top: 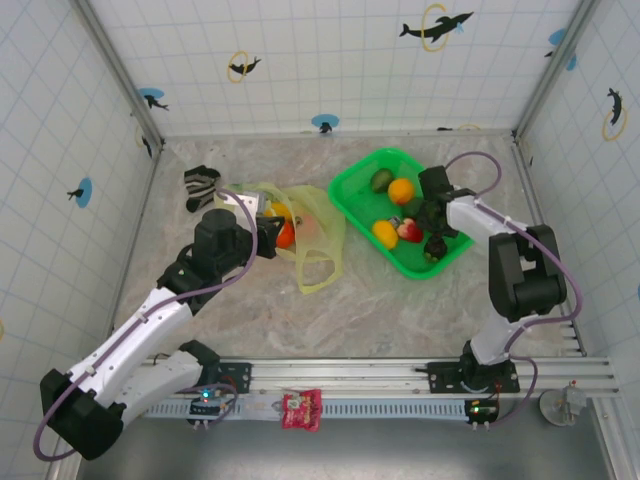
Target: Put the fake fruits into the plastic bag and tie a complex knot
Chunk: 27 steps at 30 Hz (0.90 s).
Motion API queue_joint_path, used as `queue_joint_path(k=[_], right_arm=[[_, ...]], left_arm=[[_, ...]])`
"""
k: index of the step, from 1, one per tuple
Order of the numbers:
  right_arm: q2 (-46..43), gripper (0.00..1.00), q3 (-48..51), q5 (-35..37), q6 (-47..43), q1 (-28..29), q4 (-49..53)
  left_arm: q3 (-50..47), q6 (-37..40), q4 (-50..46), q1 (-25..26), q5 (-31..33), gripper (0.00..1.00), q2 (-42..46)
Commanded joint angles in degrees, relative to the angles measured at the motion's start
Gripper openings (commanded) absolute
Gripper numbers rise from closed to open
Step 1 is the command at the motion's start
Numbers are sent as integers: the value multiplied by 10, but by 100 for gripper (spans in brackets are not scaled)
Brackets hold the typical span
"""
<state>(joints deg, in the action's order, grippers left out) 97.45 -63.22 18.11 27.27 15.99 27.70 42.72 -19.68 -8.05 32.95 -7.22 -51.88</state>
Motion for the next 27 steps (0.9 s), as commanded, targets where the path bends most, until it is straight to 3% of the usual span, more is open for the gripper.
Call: queue_joint_path(k=[1,6,14,18,20,27], right_arm=[[-65,57,-2,8,-44,25,-16],[-129,58,-9,-30,-74,59,-28],[-198,56,50,-293,-83,133,-197],[-168,56,69,-446,-34,186,-313],[-139,55,65,-488,-16,214,-361],[-15,54,-15,-511,-12,280,-385]], left_arm=[[-1,-1,5,2,2,0,7],[2,-1,9,2,-2,0,1],[3,-1,11,3,-6,0,0],[2,-5,12,2,-9,0,2],[-1,-5,11,2,-12,0,4],[0,-4,4,2,-10,0,15]])
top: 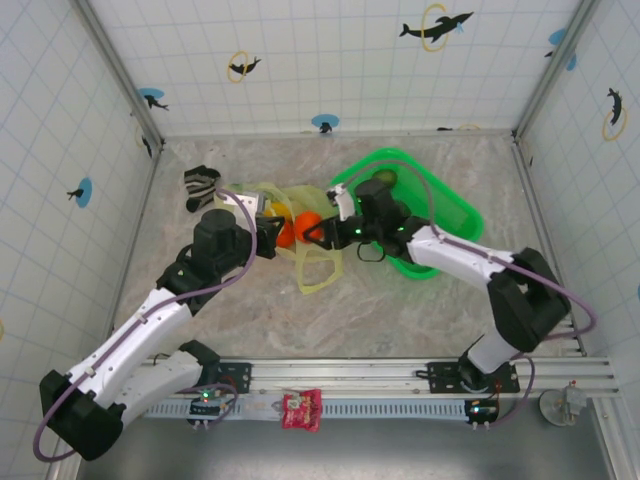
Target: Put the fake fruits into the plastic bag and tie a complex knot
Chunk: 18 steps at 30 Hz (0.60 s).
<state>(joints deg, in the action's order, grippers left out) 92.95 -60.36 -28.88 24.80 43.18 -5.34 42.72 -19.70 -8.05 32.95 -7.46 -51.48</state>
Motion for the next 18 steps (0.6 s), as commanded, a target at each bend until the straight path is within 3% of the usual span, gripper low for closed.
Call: queue_joint_path(k=[1,7,14,17,18], right_arm=[[46,54,-54,-49,18,11,-58],[140,54,-129,-49,39,21,-90],[280,56,-300,88,64,24,-18],[313,83,-330,119,75,29,-28],[317,88,-336,122,75,33,-31]], left_arm=[[0,-4,5,3,-9,0,12],[2,-6,4,2,-17,0,15],[10,-8,4,2,-17,0,17],[11,-5,5,3,-13,0,19],[13,-5,3,3,-10,0,19]])
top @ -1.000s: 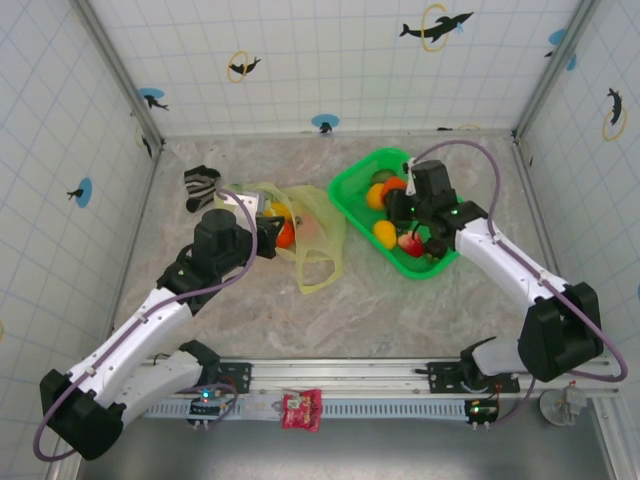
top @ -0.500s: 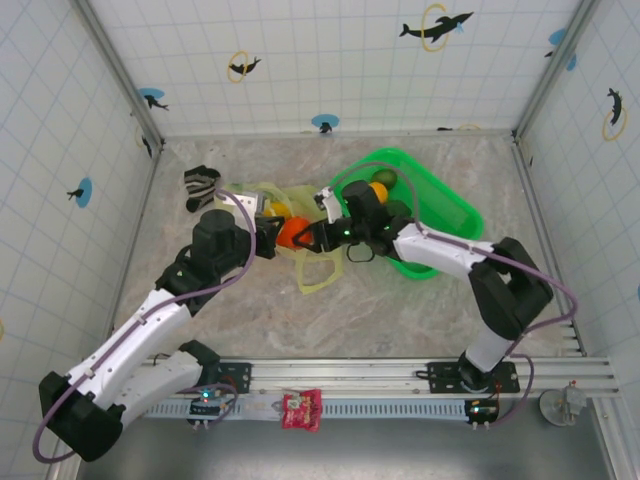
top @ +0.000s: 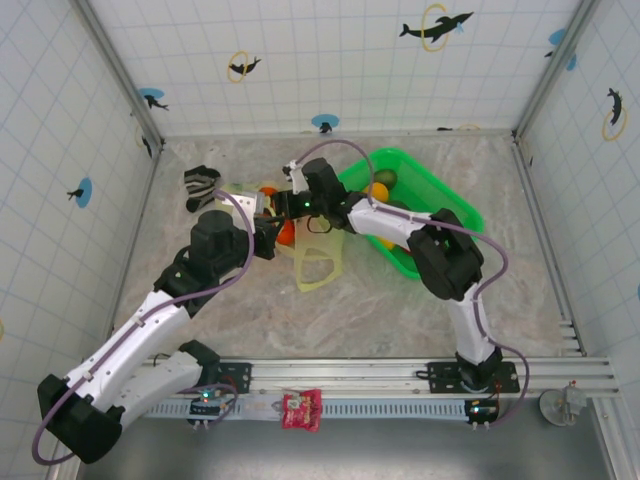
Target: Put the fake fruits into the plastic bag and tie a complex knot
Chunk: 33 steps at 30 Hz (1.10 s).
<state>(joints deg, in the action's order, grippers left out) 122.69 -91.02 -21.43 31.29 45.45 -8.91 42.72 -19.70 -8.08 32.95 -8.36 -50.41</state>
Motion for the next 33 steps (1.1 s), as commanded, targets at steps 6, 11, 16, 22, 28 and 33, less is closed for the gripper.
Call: queue_joint_path(k=[6,11,16,22,28,33], right_arm=[[11,89,-32,41,-9,17,5],[-47,71,33,31,-24,12,-18],[-126,43,138,31,-19,2,-62],[-213,18,241,29,-24,-17,-78],[-304,10,314,33,-38,-48,-75],[-379,21,347,84,-36,-103,-2]], left_arm=[[10,-4,1,4,4,0,11],[11,2,-3,6,13,0,12],[8,3,-1,8,14,0,9],[13,-1,3,9,9,0,-1],[13,-2,4,9,7,0,-9],[12,-3,7,9,5,0,-13]])
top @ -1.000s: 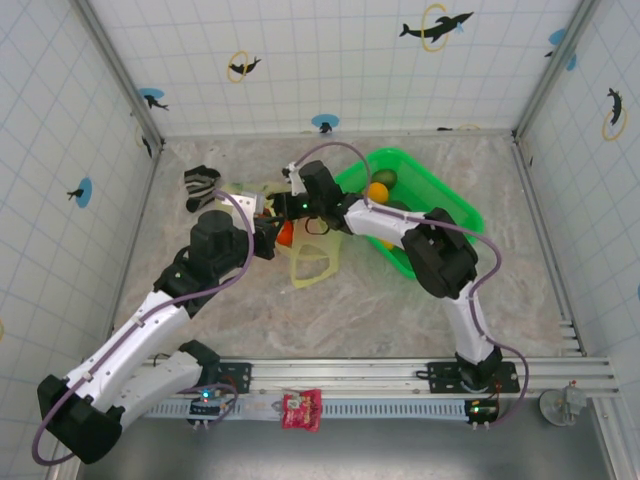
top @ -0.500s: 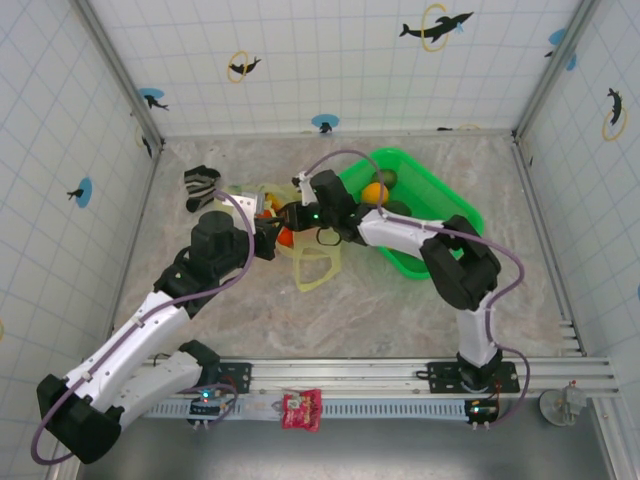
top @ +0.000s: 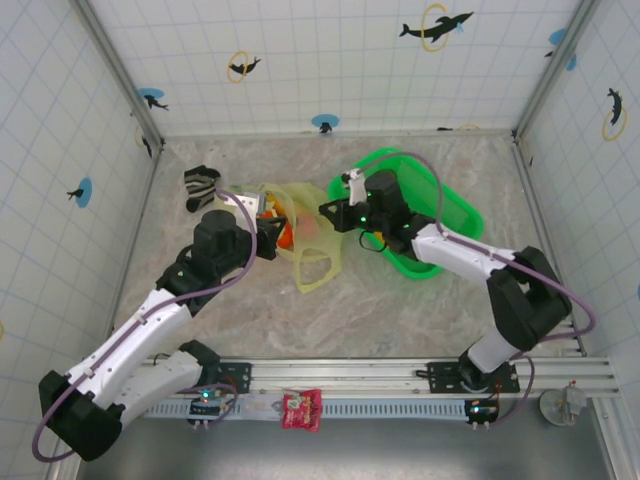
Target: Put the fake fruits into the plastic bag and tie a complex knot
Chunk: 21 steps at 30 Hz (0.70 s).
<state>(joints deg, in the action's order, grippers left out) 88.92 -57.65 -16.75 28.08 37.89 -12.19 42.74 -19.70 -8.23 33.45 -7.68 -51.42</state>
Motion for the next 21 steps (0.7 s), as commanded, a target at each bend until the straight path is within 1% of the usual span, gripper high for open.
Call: queue_joint_path(k=[1,2,3,6,8,10,12,13,16,19,21], right_arm=[[-53,21,13,48,-1,-42,56],[-60,21,11,61,-1,-55,84],[-66,23,3,85,-3,-66,129],[-68,33,-26,137,12,-102,249],[-67,35,-40,141,20,-126,317],[-60,38,-63,137,-17,-142,387],[-47,40,-86,173,-57,-148,449],[-41,40,-90,182,-68,-151,471],[-22,49,-107,186,-106,-157,509],[-3,52,-115,202,-147,-156,526],[11,53,-124,225,-171,-155,533]], left_arm=[[10,-3,10,4,-2,0,-4],[9,-2,9,5,-2,0,-5],[8,-1,9,4,-1,0,-8],[9,-1,10,4,0,0,-11],[11,-2,7,4,1,0,-11],[13,1,3,4,2,0,-12],[11,4,3,4,4,0,-13],[10,5,4,4,4,0,-15],[10,5,8,4,3,0,-19],[8,7,10,4,3,0,-21],[9,10,11,4,4,0,-21]])
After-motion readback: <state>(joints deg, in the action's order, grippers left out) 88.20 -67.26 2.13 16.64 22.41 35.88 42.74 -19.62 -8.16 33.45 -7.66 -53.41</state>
